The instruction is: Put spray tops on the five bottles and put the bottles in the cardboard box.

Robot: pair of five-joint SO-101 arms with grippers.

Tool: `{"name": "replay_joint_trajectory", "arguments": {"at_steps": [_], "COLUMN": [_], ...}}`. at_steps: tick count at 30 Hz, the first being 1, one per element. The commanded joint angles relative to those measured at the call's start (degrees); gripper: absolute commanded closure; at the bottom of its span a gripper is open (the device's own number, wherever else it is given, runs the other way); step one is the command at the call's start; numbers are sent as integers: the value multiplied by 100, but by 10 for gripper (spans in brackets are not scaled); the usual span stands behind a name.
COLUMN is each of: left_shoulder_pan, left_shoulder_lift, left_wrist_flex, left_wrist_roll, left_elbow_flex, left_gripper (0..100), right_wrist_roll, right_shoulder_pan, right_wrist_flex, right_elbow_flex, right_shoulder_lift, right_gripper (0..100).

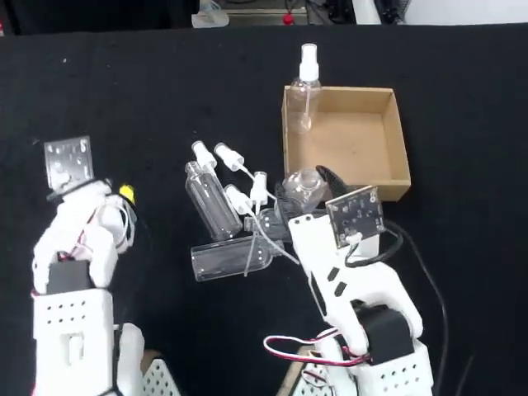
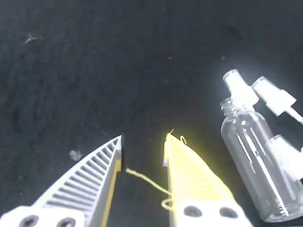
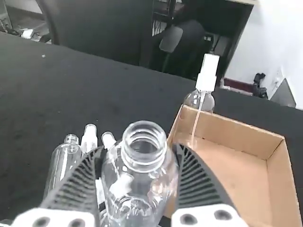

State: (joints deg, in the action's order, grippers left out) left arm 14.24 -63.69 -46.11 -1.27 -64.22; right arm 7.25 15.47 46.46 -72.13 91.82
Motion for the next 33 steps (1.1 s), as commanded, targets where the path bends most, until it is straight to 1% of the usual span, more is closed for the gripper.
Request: {"name": "replay_joint_trajectory", "arguments": {"at_steps": [1, 4, 7, 11, 13, 18, 22, 23, 28, 32, 33], "left_shoulder_pan": [-127, -435, -796, -1279, -1455, -1552, -1596, -1604, -1921, -2202, -2255], "left_shoulder_lift": [985, 2013, 2954, 4035, 4475, 5538, 6198, 6295, 6365, 6426, 6426], "left_wrist_flex": [-281, -519, -615, -607, -615, -589, -624, -633, -624, -563, -519], "left_wrist_roll": [396, 862, 1644, 2611, 2945, 3024, 3051, 3059, 3059, 3077, 3182], "left_elbow_flex": [1218, 2070, 2818, 3503, 3776, 4593, 5103, 5156, 5138, 5156, 5138], "left_gripper": [851, 851, 850, 850, 850, 845, 758, 746, 770, 765, 765], "right_wrist_roll": [-62, -62, -62, -62, -62, -53, -53, -53, -53, -53, -53], "right_shoulder_pan": [-97, -97, -88, -105, -105, -88, -88, -88, -88, -88, -88], "right_wrist_flex": [18, 18, 18, 26, 26, 26, 26, 26, 26, 26, 26], "right_elbow_flex": [13, 13, 4, -4, -4, -4, -4, -4, -4, -4, -31], "right_shoulder_lift": [92, 92, 92, 92, 92, 101, 101, 101, 101, 101, 101], "right_gripper": [988, 988, 988, 988, 988, 988, 988, 988, 988, 988, 988]}}
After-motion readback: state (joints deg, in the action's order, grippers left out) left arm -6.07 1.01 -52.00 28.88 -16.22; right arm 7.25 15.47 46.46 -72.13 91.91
